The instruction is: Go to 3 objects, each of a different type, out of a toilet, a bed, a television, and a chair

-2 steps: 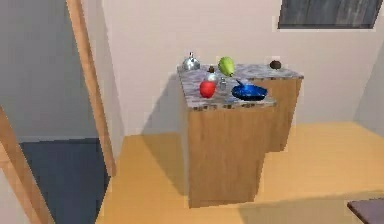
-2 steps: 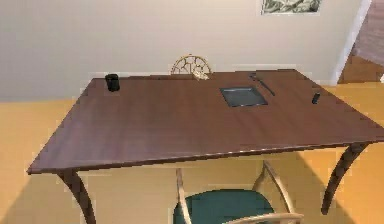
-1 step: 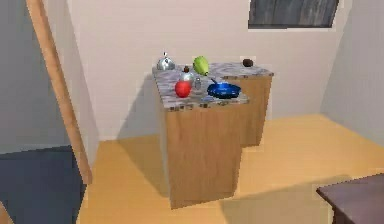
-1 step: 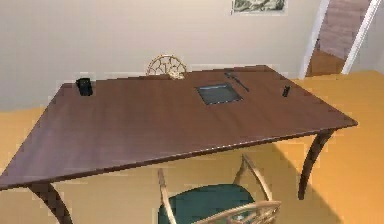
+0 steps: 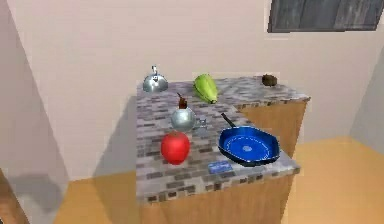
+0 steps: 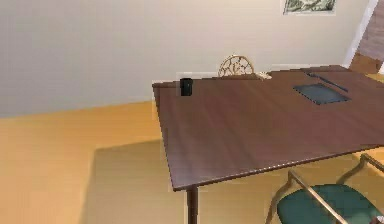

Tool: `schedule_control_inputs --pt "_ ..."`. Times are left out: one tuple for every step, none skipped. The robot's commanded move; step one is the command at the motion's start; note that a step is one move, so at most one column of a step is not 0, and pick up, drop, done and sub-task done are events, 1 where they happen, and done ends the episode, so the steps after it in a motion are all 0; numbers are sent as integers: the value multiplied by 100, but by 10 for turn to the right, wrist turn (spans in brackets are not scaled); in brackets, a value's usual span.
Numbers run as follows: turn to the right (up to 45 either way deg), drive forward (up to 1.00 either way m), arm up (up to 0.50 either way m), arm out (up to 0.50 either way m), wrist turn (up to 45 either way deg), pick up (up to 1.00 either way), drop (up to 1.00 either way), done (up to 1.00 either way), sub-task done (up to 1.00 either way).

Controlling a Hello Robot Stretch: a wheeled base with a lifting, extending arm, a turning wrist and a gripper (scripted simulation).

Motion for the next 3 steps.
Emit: schedule_control_inputs --pt "-450 0 0 0 0 0 0 0 0" --pt "-300 0 0 0 0 0 0 0 0" --pt "0 70 0 0 0 0 0 0 0"
